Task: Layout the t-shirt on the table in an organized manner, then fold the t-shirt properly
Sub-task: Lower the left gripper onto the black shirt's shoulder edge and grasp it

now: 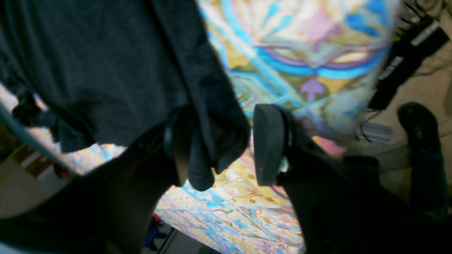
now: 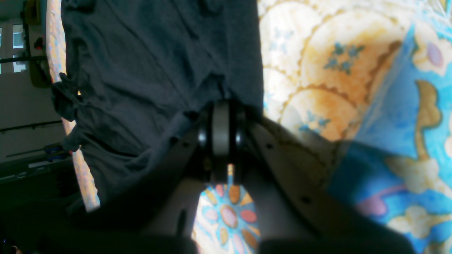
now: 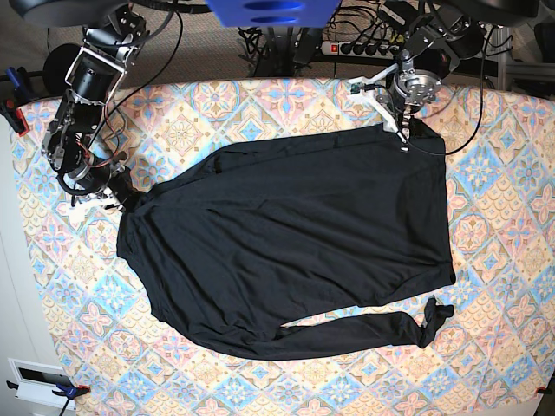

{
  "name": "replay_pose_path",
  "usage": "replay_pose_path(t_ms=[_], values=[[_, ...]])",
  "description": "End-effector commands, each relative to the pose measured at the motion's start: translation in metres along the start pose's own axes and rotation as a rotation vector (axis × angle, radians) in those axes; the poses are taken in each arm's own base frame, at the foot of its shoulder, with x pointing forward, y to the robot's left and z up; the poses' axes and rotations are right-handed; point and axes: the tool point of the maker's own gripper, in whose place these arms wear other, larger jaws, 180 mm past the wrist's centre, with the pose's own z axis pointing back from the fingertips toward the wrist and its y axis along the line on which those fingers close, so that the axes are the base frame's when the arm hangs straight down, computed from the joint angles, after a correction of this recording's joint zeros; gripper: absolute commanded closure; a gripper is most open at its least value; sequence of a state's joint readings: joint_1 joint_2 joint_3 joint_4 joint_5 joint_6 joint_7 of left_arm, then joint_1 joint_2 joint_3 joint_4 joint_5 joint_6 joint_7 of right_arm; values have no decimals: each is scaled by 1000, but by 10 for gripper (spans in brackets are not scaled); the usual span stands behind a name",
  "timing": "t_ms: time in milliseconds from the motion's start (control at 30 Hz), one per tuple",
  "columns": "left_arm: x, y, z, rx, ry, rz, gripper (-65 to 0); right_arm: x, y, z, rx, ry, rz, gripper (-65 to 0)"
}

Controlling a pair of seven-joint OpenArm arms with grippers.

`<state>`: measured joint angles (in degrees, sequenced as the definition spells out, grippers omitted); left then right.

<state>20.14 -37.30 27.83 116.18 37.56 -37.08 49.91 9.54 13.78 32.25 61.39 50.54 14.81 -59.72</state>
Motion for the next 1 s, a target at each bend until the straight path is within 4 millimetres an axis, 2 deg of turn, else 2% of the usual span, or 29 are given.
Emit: replay_pose_path(t_ms=[0,200,467,567,733,800,967], values=[[-5,6,1,23,13,-2,-256,12,4,5,2,-16,24,0],[-14,3,-8,25,44,30,-256,12,4,5,2,-16,24,0],[-15,5,-8,34,47,33,-256,12,4,5,2,-16,24,0],[-20,18,-7,106,70,66,-256,12,4,5,2,-16,24,0],[-24,25,-7,148,85,87,-256,12,4,5,2,-16,24,0],[-32,20,-14,146,116,81,-256,12,4,5,2,-16,24,0],[-44,-6,-39,95,121,71,-256,12,4,5,2,-16,24,0]])
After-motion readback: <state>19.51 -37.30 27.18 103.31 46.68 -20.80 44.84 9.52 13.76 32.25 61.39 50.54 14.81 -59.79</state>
